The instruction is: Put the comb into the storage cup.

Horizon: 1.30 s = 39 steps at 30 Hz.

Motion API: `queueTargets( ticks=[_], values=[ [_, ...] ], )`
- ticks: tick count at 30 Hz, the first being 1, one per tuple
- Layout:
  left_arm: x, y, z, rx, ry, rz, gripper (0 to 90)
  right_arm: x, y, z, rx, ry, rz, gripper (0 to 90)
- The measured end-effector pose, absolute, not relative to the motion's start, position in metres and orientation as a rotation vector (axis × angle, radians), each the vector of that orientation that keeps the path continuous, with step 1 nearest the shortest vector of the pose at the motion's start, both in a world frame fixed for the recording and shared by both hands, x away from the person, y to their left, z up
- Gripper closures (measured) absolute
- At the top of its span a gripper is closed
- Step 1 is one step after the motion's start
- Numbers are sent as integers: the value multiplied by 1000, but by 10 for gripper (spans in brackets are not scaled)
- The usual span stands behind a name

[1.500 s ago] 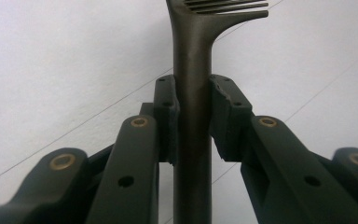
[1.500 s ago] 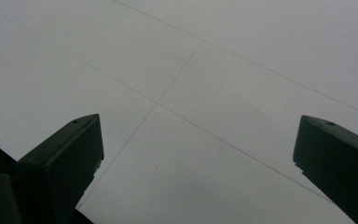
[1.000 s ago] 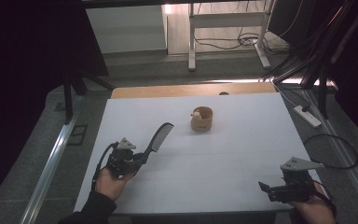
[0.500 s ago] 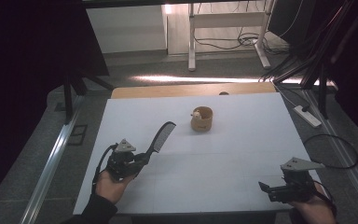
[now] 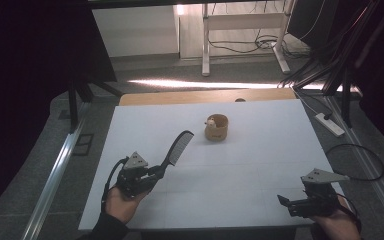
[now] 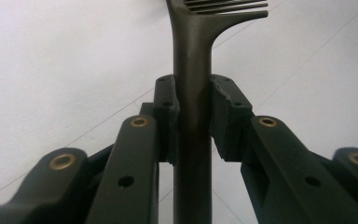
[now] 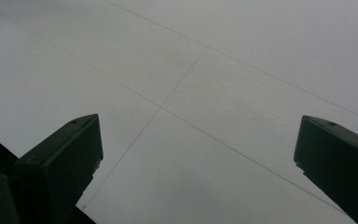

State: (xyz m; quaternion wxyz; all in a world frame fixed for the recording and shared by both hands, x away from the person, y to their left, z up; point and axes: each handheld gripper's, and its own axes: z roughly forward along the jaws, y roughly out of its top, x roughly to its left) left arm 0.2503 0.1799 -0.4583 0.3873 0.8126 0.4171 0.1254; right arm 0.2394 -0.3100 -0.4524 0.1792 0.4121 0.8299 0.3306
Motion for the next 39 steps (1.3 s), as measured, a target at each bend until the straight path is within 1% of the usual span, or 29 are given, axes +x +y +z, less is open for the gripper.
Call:
queueTargets(
  ticks=[9,15,26,39],
  values=[
    [244,175,-454,2035,1032,332,722,239,-311,-452,1158,2350,951,9],
    [242,171,-452,2020,1005,314,722,238,-310,-450,1127,2338,983,3],
    [244,165,-452,2033,953,305,721,240,-308,-445,1052,2317,1102,0],
    [245,158,-452,2060,910,339,721,250,-301,-435,1026,2332,1139,0]
  ],
)
